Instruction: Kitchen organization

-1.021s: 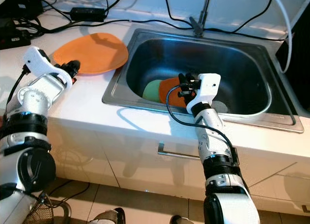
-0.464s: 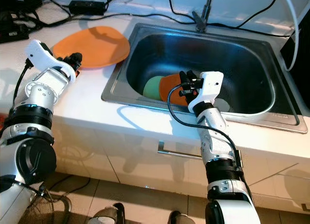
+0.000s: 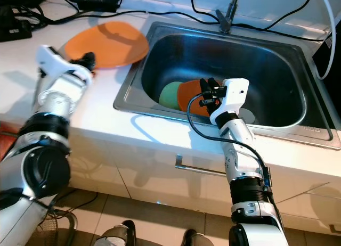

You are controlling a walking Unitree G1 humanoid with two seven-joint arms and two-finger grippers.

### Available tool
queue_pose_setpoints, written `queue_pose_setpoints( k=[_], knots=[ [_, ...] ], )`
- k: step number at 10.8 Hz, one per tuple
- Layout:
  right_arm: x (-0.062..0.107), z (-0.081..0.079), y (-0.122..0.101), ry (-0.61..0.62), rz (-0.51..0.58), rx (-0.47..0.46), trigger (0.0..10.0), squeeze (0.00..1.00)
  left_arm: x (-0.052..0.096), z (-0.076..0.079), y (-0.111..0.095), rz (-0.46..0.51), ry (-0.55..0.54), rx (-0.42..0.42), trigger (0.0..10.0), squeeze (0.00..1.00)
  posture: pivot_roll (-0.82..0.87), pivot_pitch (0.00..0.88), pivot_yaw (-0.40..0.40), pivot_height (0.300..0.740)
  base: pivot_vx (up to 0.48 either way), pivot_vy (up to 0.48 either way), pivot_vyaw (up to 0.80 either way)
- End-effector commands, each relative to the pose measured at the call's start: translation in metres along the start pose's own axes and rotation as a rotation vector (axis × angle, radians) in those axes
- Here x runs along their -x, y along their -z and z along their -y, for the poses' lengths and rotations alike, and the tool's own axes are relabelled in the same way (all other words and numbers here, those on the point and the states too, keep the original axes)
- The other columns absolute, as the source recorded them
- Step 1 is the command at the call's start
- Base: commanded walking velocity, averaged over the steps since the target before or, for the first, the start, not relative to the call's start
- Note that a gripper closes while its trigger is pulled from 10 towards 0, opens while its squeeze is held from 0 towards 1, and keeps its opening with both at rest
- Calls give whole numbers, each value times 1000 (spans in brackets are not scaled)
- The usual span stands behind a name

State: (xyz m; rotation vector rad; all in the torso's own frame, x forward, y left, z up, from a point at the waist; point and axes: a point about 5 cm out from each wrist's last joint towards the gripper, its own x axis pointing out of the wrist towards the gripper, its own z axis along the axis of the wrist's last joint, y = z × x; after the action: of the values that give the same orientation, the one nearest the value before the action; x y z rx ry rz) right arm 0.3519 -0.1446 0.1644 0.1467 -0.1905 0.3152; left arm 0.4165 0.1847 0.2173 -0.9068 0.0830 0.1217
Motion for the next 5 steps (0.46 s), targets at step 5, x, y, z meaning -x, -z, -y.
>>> queue_pose_setpoints(
  k=[5],
  knots=[
    [4, -3, 13, -7, -68, -42, 10000, 0, 1, -16, 31, -118, -65, 19, 0, 0, -45, 183, -64, 740, 0, 0, 0]
  ],
)
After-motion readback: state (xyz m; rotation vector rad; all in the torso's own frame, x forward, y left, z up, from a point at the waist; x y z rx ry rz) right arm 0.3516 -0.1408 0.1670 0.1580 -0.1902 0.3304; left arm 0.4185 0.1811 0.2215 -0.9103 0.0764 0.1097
